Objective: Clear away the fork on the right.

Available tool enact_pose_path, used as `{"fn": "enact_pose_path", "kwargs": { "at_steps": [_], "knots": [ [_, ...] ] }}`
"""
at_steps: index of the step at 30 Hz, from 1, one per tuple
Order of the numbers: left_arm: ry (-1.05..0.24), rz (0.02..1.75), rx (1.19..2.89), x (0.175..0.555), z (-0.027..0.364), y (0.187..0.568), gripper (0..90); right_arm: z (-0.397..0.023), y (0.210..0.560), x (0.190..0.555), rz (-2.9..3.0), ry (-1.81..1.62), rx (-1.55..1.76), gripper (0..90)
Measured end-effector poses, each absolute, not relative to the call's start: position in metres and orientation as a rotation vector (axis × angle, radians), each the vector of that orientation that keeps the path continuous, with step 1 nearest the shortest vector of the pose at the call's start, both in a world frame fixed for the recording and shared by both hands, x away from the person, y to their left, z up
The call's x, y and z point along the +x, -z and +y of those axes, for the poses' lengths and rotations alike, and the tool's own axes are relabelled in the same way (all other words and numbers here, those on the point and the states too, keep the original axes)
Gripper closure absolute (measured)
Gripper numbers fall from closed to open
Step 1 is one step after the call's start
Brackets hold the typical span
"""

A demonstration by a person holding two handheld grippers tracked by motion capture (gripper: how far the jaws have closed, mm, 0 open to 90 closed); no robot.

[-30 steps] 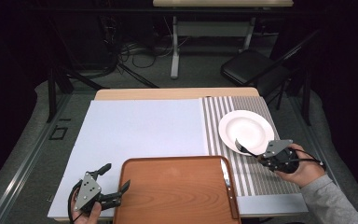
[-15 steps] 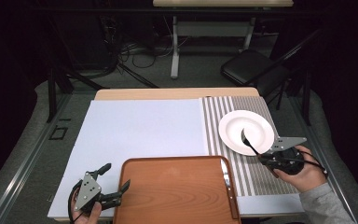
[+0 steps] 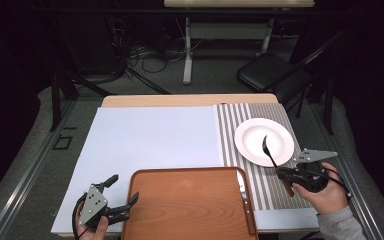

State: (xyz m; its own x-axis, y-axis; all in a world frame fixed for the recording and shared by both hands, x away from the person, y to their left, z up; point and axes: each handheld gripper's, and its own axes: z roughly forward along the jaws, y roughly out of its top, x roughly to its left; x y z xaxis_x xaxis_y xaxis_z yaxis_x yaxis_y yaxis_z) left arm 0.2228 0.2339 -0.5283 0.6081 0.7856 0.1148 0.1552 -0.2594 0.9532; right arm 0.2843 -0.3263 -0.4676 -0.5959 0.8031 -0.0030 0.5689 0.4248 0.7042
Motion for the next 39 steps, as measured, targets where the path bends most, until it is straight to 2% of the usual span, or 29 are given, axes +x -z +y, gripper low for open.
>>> {"fn": "enact_pose_path", "kwargs": {
  "at_steps": [23, 39],
  "knots": [
    [-0.737, 0.760, 1.765, 0.222, 0.234, 0.527, 15.6, -0.308, 0.456, 0.255, 2.280, -0.991, 1.259, 77.5],
    [-0.740, 0.750, 1.765, 0.222, 0.234, 0.527, 15.6, -0.258, 0.457, 0.252, 2.383, -1.062, 1.167, 77.5]
  ]
}}
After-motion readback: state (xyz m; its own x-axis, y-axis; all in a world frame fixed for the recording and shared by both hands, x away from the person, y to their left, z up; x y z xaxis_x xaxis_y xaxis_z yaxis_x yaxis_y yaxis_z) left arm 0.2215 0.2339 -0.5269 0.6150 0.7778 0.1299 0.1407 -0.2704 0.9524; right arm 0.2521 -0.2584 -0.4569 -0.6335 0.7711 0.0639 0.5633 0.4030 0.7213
